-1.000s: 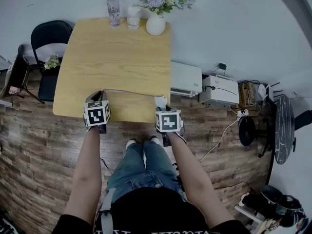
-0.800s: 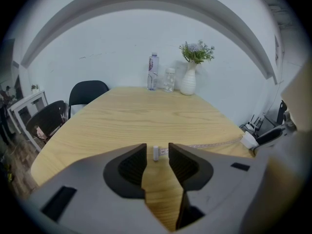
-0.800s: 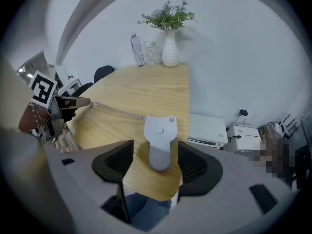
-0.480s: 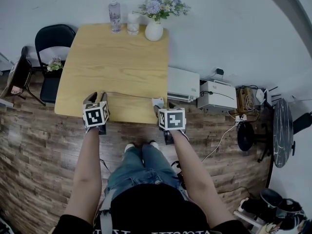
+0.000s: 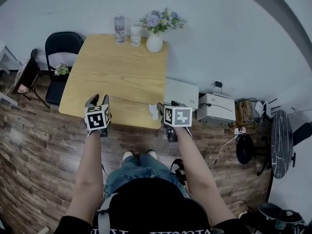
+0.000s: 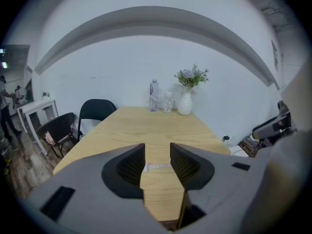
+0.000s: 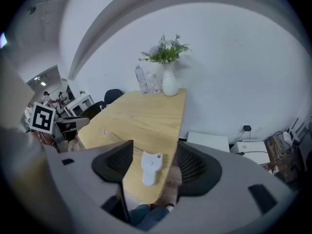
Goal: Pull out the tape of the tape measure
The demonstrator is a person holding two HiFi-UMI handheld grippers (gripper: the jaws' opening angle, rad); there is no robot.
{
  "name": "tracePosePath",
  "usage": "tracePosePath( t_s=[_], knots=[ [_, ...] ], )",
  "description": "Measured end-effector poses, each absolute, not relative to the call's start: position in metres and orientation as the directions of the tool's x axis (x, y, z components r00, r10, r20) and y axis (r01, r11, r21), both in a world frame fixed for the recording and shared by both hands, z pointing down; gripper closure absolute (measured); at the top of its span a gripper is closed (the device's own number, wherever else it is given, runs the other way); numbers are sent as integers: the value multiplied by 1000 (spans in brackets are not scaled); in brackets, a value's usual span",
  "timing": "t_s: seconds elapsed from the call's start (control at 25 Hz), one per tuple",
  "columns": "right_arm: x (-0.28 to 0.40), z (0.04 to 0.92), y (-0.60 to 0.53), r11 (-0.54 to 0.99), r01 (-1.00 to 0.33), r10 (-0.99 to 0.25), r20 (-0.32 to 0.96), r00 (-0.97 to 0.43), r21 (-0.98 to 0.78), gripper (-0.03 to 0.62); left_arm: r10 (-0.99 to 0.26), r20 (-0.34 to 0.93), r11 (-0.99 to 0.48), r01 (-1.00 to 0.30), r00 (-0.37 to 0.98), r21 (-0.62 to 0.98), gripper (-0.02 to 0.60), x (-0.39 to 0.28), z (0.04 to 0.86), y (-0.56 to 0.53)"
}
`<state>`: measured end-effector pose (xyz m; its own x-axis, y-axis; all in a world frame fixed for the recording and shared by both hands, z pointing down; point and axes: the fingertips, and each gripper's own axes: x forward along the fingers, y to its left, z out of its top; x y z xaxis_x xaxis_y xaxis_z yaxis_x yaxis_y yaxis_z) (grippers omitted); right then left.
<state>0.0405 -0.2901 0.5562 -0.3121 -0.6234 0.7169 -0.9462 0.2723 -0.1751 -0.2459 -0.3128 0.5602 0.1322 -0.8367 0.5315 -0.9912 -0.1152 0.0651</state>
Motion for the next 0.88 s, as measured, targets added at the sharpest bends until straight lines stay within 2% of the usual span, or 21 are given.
tracePosePath(
  t_s=[0.4, 0.64, 0.8, 0.88],
  knots=[
    [48, 516, -304, 303, -928, -665, 650, -368, -216, 319, -879, 467, -91, -995, 98, 38, 433, -247, 515, -305],
    [60, 479, -311, 324, -914, -725, 557, -405, -244, 327, -915, 385, -132, -991, 119, -9, 433, -232, 480, -311],
    [74, 446, -319, 312, -920, -783, 483, -391, -239, 406, -948, 291, -148, -988, 127, -50, 433, -224, 441, -318],
    [81, 429, -323, 307, -921, -810, 443, -385, -241, 419, -961, 241, -153, -987, 136, -52, 434, -220, 421, -320]
  ],
)
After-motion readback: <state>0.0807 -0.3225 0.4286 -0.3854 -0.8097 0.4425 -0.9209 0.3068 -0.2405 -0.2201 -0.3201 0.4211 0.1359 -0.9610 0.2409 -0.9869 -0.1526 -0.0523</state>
